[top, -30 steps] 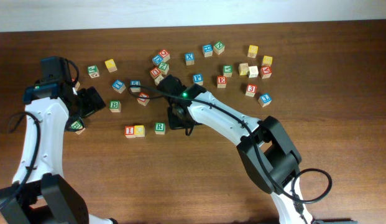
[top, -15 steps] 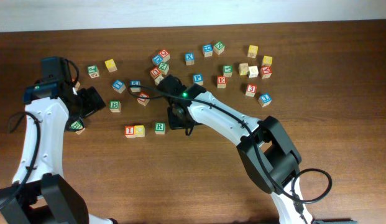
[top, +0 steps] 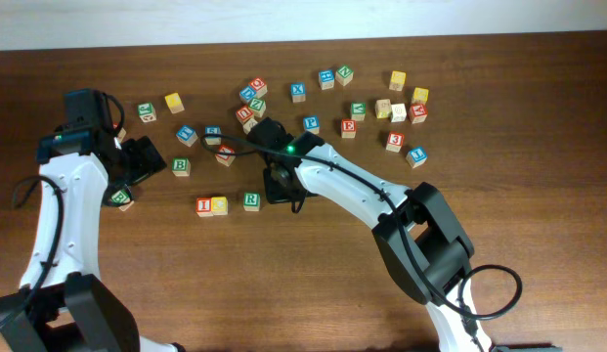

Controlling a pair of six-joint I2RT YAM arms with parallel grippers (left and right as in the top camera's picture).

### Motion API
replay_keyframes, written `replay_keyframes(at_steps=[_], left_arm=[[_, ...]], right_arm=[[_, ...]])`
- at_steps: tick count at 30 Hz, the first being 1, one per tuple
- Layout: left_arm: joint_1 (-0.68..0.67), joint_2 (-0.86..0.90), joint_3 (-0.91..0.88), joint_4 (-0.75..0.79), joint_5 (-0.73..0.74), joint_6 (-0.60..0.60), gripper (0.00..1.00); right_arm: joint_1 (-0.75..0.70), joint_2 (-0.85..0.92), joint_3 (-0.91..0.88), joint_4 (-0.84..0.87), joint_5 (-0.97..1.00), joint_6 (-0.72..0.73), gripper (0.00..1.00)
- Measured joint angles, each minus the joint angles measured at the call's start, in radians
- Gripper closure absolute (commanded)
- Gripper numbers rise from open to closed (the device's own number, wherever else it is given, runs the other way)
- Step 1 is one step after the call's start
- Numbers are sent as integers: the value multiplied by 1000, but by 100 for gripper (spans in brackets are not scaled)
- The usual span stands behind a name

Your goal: Spell out ICRA

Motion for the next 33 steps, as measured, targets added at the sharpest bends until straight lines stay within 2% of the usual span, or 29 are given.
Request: replay_keyframes(at_steps=[18,33], left_arm=[[0,0,0,0,0,0,1],[0,0,0,0,0,0,1]], right_arm=[[0,0,0,0,0,0,95],[0,0,0,6,-22,1,91]])
